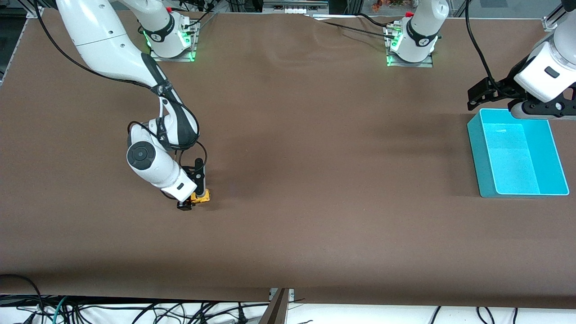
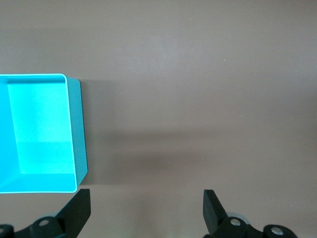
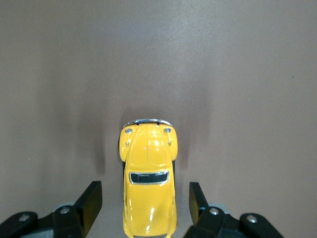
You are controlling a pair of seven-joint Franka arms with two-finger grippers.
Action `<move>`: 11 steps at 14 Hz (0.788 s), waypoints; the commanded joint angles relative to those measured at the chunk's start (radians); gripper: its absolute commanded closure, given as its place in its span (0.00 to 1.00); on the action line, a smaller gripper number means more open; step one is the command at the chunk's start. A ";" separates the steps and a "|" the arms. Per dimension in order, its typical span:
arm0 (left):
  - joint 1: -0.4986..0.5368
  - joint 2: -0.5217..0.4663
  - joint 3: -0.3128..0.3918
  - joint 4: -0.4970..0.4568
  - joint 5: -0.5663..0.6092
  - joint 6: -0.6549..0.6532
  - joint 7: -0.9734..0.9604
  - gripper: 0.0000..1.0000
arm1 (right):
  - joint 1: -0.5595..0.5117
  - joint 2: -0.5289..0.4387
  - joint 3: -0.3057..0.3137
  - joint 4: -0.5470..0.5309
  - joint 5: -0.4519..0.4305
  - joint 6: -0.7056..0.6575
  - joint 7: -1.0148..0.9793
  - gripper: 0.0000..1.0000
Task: Wind and store yellow beetle car
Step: 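Close the right gripper on the yellow car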
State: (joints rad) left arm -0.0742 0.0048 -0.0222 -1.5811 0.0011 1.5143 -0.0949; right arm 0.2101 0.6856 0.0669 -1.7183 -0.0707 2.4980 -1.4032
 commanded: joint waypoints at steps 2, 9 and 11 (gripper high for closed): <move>0.007 -0.090 -0.005 -0.144 0.008 0.128 0.009 0.00 | -0.011 0.011 0.013 0.017 0.022 0.004 -0.031 0.39; 0.007 -0.045 -0.002 -0.070 0.008 0.106 -0.008 0.00 | -0.001 0.002 0.014 0.020 0.052 -0.007 0.072 0.59; 0.007 -0.037 -0.002 -0.060 0.008 0.104 -0.008 0.00 | 0.012 -0.003 0.016 0.020 0.052 -0.019 0.121 0.59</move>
State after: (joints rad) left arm -0.0742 -0.0543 -0.0204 -1.6836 0.0011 1.6438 -0.0961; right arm 0.2121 0.6859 0.0758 -1.7117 -0.0335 2.4977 -1.3260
